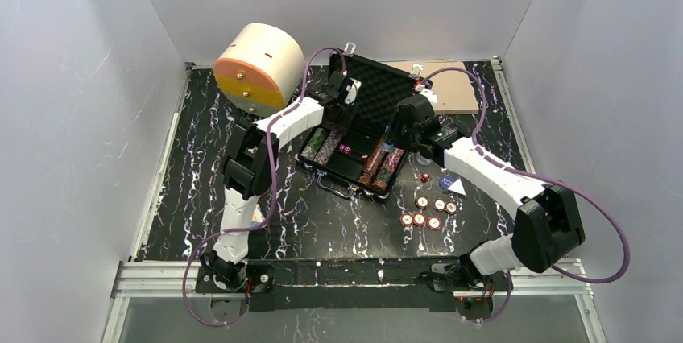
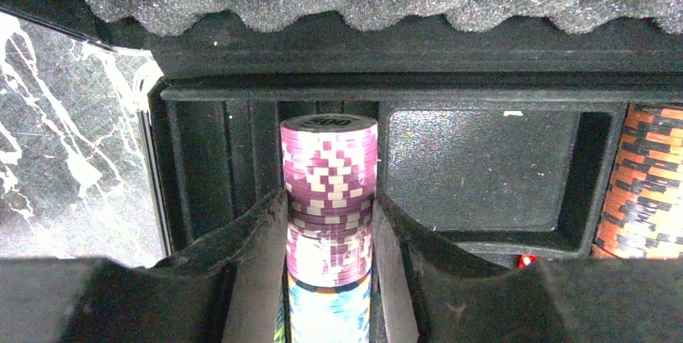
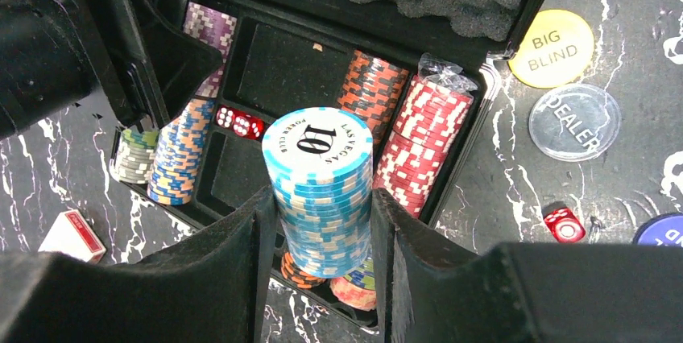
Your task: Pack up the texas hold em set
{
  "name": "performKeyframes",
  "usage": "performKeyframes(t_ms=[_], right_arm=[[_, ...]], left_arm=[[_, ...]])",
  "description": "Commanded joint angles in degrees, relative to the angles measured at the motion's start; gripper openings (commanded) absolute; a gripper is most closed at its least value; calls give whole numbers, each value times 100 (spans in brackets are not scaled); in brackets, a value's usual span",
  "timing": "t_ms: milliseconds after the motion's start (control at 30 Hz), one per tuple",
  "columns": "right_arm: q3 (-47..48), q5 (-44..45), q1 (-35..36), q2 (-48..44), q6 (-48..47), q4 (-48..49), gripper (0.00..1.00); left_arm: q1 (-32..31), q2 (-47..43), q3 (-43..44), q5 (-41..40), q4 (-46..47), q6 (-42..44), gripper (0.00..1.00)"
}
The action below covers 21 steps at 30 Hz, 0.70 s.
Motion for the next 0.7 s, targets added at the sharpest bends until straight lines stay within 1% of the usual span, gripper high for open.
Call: performKeyframes(t_ms=[0,67,133,267,400,433,533,567,667], right_arm=[[18,31,-24,-241,-76,467,23],[18,31,-20,-235,-85,472,23],[18,31,-25,-227,-85,488,23],[22,27,-23,-192,-69,503,23],[18,31,-23,-177,-32,498,23],[18,43,-24,-174,-24,496,23],[27,64,-29,-174,7,488,23],[27,66,-30,-180,16,486,23],[11,82,-25,-204,51,480,23]], left_arm=[[-13,347,326,39,-607,150,38],[-29,460,468,-63,-757,189,44],[-32,504,460,-182,-801,216,46],[-40,530,421,-353,-837,212,47],[-41,573,456,-419,-838,214,37],[-41,595,491,-388,-845,231,33],[-41,620,586,-355,-892,232,14],[-41,583,591,-351,-884,212,10],[-41,381,600,-290,-799,200,9]])
